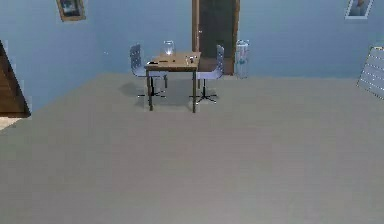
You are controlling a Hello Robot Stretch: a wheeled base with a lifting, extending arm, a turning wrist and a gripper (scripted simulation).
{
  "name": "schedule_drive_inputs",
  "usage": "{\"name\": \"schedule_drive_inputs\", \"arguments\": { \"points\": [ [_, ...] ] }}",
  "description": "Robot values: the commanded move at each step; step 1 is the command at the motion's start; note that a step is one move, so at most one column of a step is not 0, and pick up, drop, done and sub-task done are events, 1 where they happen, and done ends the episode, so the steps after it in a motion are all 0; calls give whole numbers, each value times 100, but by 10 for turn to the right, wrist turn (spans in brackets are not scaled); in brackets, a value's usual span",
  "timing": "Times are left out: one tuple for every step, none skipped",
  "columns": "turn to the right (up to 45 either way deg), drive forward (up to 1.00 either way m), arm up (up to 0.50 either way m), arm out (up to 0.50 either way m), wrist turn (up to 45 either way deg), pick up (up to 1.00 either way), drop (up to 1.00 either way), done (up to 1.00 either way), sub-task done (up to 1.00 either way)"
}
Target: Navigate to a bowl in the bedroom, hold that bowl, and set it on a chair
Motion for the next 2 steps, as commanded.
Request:
{"name": "schedule_drive_inputs", "arguments": {
  "points": [
    [450, 0, 0, 0, 0, 0, 0, 0, 0],
    [30, 0, 0, 0, 0, 0, 0, 0, 0]
  ]
}}
